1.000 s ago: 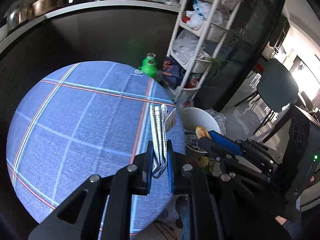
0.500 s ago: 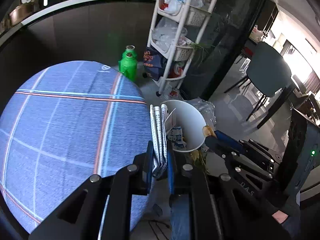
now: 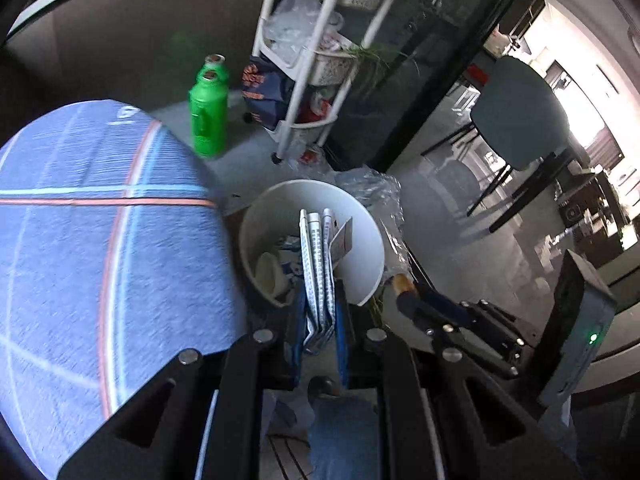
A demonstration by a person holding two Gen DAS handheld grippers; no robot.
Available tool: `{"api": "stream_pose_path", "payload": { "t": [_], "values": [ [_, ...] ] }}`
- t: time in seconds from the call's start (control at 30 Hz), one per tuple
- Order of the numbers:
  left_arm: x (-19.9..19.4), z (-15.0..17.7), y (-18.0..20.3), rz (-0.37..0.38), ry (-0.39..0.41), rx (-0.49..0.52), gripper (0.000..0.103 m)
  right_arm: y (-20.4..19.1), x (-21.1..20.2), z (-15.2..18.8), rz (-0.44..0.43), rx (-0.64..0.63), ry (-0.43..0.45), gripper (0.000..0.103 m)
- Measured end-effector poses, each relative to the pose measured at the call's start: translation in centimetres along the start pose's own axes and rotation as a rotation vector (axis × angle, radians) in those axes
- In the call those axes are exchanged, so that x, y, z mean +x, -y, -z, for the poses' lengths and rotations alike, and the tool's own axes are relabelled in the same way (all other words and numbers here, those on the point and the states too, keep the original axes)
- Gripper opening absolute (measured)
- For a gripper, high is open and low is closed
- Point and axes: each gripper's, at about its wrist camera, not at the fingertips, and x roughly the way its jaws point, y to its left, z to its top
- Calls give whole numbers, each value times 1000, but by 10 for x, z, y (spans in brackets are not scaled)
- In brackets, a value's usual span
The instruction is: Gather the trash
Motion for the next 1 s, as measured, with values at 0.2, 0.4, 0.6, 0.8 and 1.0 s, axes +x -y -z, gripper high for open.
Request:
{"api": "stream_pose_path", "payload": {
  "t": [0.2, 0.4, 0.6, 0.8, 1.0],
  "values": [
    [41, -17, 4, 20, -50, 14, 15, 15, 33, -3, -2, 4, -45, 16],
    [74, -33, 4, 13, -60, 31, 29, 22, 65, -8, -7, -14, -90, 16],
    [68, -42, -7, 19, 37, -10, 88, 16, 79, -5, 1, -100, -76, 71],
    [48, -44, -21, 17, 115, -75, 99, 3, 75, 2, -18, -160, -66, 94],
    [24, -33, -27, -47, 153, -92, 99, -5, 63, 3, -12, -135, -70, 94]
  ]
}}
